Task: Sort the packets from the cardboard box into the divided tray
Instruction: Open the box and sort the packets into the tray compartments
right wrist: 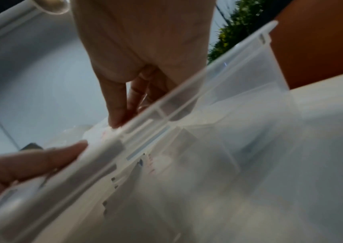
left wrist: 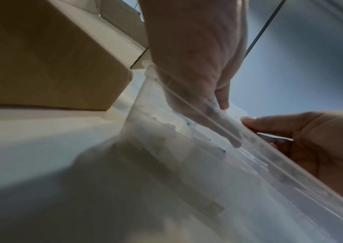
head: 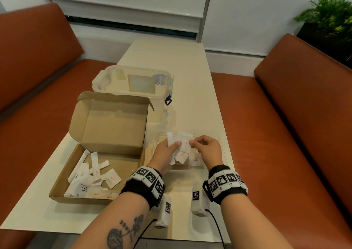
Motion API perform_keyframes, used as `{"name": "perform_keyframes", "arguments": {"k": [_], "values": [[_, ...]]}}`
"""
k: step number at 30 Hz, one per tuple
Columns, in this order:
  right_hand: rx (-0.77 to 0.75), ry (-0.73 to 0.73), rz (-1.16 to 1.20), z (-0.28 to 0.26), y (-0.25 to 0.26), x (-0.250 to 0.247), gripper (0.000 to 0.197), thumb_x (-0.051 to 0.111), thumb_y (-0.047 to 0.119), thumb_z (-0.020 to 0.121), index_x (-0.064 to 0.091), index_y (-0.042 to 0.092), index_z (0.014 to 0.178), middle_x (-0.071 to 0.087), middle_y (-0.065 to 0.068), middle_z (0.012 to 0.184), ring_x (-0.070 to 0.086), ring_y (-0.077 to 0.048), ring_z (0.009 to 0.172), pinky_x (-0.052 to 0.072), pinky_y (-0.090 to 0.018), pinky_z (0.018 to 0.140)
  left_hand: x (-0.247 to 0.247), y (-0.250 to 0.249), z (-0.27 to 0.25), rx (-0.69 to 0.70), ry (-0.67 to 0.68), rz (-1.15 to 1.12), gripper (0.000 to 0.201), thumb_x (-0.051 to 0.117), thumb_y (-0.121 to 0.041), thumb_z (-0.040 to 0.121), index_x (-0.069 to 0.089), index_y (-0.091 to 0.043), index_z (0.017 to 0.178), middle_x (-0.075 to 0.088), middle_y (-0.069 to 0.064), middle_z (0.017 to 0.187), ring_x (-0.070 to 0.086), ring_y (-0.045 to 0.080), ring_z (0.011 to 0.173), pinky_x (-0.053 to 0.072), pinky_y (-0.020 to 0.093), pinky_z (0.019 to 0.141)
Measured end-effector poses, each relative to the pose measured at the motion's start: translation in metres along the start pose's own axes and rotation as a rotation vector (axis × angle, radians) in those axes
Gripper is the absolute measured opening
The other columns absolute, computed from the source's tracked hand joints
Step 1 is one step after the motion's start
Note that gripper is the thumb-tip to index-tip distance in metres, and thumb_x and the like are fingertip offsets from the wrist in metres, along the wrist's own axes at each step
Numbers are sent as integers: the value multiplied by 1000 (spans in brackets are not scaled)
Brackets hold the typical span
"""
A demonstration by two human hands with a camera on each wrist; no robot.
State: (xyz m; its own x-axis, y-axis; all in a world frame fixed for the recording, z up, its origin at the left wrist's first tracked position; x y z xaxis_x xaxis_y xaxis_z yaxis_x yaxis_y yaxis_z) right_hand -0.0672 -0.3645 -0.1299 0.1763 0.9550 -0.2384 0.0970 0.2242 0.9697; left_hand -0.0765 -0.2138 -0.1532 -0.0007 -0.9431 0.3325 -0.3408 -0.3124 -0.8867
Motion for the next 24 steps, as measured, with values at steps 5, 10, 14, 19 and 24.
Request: {"name": "perform_keyframes", "arguments": {"k": [5, 10, 14, 19, 24], "values": [[6, 28, 9, -3, 0, 3, 9, 71, 15, 81, 68, 9, 75, 67, -6, 73, 57, -13, 65, 41, -10, 42, -1, 0, 1, 13, -28, 33, 16, 58, -5, 91, 66, -13, 103, 73, 7, 94, 70, 23, 83, 58, 35, 70], [-6, 52, -32, 1, 6, 3, 17, 77, 12, 75, 60, 15, 72, 56, 0, 66, 50, -10, 59, 42, -13, 51, 1, -2, -1, 62, -46, 55, 18, 61, -6, 89, 65, -7, 106, 72, 8, 94, 70, 20, 80, 56, 28, 65], [24, -8, 10, 2, 5, -6, 19, 77, 10, 75, 60, 15, 67, 67, -6, 71, 56, -8, 57, 44, -12, 51, -3, -3, 1, 71, -86, 4, 10, 57, -7, 92, 66, -10, 93, 69, 15, 99, 64, 30, 89, 52, 36, 72], [64, 54, 60, -1, 4, -4, 12, 74, 6, 76, 65, 11, 72, 67, -2, 67, 55, -3, 53, 42, -9, 47, 1, -3, 0, 71, -62, 47, 18, 58, -15, 93, 65, -11, 109, 71, 12, 102, 68, 27, 89, 56, 35, 68], [95, 171, -31, -1, 3, 4, 9, 74, 8, 78, 70, 3, 84, 67, -5, 70, 55, -9, 55, 43, -14, 49, -2, -4, 0, 88, -90, 60, 19, 59, -12, 92, 64, -5, 109, 71, 13, 100, 68, 27, 88, 56, 33, 71]]}}
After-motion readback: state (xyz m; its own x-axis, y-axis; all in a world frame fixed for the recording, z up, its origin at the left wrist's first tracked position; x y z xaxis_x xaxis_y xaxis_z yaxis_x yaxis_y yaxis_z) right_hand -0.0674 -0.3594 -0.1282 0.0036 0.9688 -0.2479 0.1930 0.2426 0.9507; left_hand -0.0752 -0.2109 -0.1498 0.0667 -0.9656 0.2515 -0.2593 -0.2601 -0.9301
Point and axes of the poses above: each hand's wrist, its own z-axis towards the middle knuckle, its own x-axis out of the palm, y = z × x, the point moved 5 cm from there along z, towards the middle knuckle
